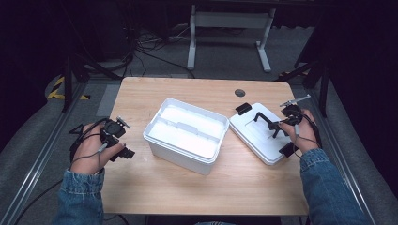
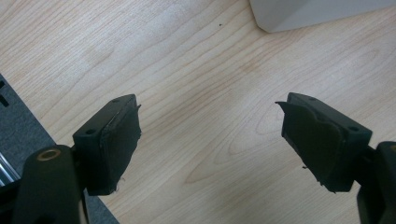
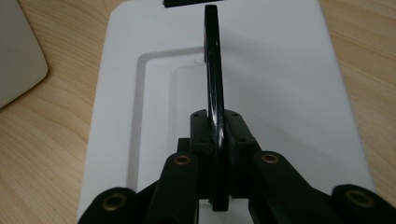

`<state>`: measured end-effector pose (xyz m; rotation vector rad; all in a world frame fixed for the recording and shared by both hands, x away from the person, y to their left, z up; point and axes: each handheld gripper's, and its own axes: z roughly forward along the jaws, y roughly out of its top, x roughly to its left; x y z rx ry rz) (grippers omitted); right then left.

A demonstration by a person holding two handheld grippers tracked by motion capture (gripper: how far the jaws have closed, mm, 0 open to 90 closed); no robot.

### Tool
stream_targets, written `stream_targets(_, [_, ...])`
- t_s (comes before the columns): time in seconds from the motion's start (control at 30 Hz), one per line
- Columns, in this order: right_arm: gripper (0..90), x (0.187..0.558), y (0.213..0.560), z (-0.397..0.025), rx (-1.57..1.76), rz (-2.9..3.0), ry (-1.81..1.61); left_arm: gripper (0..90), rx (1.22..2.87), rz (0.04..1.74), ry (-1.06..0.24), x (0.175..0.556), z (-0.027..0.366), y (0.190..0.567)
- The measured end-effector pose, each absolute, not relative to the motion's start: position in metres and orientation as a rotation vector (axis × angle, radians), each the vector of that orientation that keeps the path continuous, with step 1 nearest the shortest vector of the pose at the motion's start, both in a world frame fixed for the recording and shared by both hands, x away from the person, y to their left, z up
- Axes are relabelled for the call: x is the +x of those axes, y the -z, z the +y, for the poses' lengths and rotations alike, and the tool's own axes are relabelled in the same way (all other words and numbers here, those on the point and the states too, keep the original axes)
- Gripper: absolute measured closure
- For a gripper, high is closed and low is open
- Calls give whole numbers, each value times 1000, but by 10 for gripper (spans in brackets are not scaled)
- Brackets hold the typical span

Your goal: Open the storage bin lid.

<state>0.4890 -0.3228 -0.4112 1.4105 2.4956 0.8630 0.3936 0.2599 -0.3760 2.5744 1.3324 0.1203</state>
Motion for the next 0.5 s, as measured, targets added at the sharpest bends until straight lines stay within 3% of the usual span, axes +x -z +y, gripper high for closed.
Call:
stream_targets(0.3, [835, 491, 415, -323, 1455, 2504, -823, 202, 2576, 1334, -114, 394, 261, 376])
stream_targets(0.5, [675, 490, 412, -327, 1500, 2409, -873, 202, 2572, 1342, -106, 392, 261, 377])
